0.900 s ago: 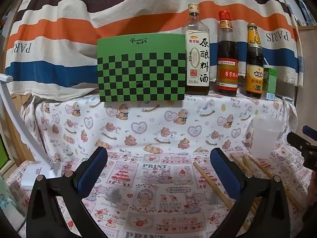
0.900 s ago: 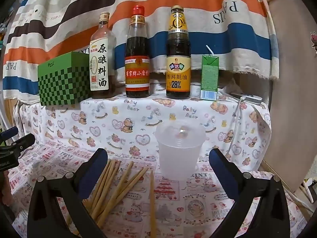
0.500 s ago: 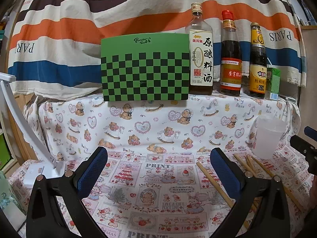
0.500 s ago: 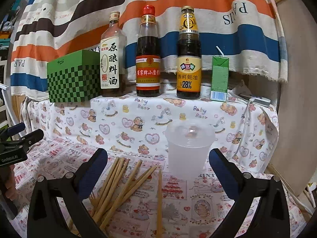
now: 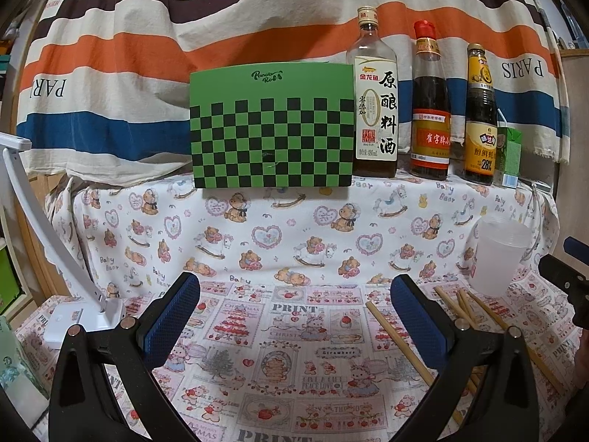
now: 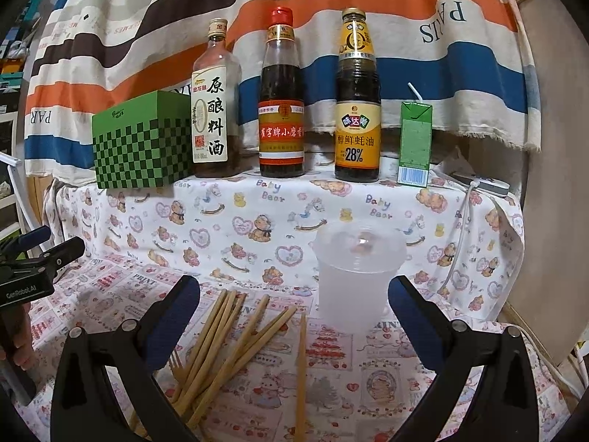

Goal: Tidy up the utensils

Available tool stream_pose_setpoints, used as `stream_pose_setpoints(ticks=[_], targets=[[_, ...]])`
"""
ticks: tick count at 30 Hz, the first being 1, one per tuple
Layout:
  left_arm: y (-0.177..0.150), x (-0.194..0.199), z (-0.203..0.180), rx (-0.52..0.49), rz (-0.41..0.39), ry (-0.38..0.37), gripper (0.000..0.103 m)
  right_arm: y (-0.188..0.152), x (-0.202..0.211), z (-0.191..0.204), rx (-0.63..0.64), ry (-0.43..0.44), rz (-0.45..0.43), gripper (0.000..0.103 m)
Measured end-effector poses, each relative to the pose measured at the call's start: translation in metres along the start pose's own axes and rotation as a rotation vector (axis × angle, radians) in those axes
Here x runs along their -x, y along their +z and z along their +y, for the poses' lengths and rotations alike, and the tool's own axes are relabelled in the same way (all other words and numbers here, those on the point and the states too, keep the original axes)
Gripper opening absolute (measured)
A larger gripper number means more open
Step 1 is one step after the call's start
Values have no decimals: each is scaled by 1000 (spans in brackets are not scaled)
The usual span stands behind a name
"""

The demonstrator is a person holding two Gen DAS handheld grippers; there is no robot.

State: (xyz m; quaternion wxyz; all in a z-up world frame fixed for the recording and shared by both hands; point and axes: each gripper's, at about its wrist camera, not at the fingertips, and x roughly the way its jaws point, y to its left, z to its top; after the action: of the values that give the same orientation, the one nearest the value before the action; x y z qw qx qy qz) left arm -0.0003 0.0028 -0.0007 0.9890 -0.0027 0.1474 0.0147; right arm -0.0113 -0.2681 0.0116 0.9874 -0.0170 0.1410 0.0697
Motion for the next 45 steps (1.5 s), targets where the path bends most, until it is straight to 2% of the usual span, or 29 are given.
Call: stream_pose_setpoints(ticks=[45], targets=[[1, -1, 1, 2, 2, 1, 103, -1, 1, 0, -2, -5, -5, 103]])
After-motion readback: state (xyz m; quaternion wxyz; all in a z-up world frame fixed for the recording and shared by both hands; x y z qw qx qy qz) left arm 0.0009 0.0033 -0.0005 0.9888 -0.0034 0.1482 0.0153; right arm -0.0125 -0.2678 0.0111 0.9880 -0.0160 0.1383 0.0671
